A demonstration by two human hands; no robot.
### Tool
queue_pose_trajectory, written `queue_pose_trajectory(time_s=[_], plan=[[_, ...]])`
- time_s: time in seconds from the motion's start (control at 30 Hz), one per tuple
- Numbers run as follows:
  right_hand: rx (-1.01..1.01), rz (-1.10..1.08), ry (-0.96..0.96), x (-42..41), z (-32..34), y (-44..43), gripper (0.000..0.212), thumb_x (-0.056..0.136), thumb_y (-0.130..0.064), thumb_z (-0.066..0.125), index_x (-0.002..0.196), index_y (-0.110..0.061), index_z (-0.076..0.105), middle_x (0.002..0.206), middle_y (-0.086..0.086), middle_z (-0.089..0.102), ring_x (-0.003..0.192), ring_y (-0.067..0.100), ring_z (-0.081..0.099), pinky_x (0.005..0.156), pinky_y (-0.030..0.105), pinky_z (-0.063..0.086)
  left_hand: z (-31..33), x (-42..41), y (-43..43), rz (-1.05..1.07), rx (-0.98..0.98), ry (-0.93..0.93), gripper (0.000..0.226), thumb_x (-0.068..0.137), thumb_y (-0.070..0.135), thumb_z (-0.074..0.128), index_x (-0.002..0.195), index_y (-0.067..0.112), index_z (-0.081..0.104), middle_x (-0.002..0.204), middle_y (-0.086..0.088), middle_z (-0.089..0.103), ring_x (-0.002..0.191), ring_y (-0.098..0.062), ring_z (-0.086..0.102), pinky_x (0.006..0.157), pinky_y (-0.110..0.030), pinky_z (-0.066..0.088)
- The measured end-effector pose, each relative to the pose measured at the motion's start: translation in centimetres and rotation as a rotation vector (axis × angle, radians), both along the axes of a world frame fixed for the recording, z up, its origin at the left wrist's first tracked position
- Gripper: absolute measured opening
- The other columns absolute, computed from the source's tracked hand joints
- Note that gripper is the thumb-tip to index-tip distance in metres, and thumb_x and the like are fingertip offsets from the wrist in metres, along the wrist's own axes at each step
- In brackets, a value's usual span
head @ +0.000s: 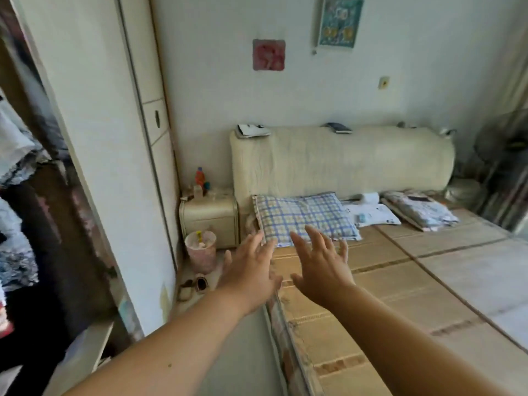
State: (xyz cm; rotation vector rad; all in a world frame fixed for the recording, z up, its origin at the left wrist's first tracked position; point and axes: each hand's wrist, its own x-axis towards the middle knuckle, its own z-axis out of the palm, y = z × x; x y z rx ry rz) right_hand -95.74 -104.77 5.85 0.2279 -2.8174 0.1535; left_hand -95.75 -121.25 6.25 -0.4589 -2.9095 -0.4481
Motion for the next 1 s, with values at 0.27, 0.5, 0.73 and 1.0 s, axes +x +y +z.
queue_pose_trajectory(time_s=[0.27, 0.5, 0.73, 1.0], plan=[[-0.158, -0.342, -0.122, 21.5, -7.7, 3.8, 0.081, 0.080, -0.052, 0.059, 0.144, -0.041, 0.011, 0.157, 0.002, 0.008, 0.144, 0.026, 0.006, 0.110, 0.060, 0.001, -6.1, 15.6, 4.2, -0.315, 0.024, -0.010, 0.067, 0.088, 0.047, 0.050, 0.147, 0.034, 0.020, 0.156, 0.004, 0.021, 0.142, -0.018, 0.021, 0.113, -0.052, 0.019], [-0.213, -0.593, -0.183, 38.2, -8.5, 8.2, 0.074, 0.082, -0.048, 0.060, 0.143, -0.041, 0.019, 0.157, 0.003, 0.007, 0.145, 0.025, 0.001, 0.111, 0.059, -0.001, -7.1, 27.8, 11.6, -0.637, -0.042, -0.138, 0.066, 0.089, 0.045, 0.049, 0.147, 0.036, 0.018, 0.157, 0.004, 0.015, 0.143, -0.017, 0.017, 0.113, -0.052, 0.011], [-0.281, -0.835, -0.171, 56.8, -8.0, 15.2, 0.072, 0.081, -0.044, 0.062, 0.142, -0.039, 0.025, 0.157, 0.001, 0.007, 0.145, 0.023, -0.001, 0.111, 0.058, -0.003, -7.6, 41.7, 20.2, -0.916, -0.115, -0.152, 0.065, 0.088, 0.048, 0.051, 0.145, 0.038, 0.023, 0.156, 0.008, 0.015, 0.142, -0.013, 0.020, 0.113, -0.055, 0.012], [-0.212, -1.059, -0.289, 83.0, -7.9, 25.5, 0.056, 0.089, -0.042, 0.051, 0.140, -0.039, 0.029, 0.152, 0.001, 0.023, 0.137, 0.026, 0.026, 0.107, 0.055, 0.018, -9.4, 61.7, 31.5, -1.073, -0.084, -0.261, 0.064, 0.088, 0.047, 0.054, 0.144, 0.038, 0.026, 0.155, 0.011, 0.019, 0.141, -0.009, 0.022, 0.113, -0.056, 0.014]])
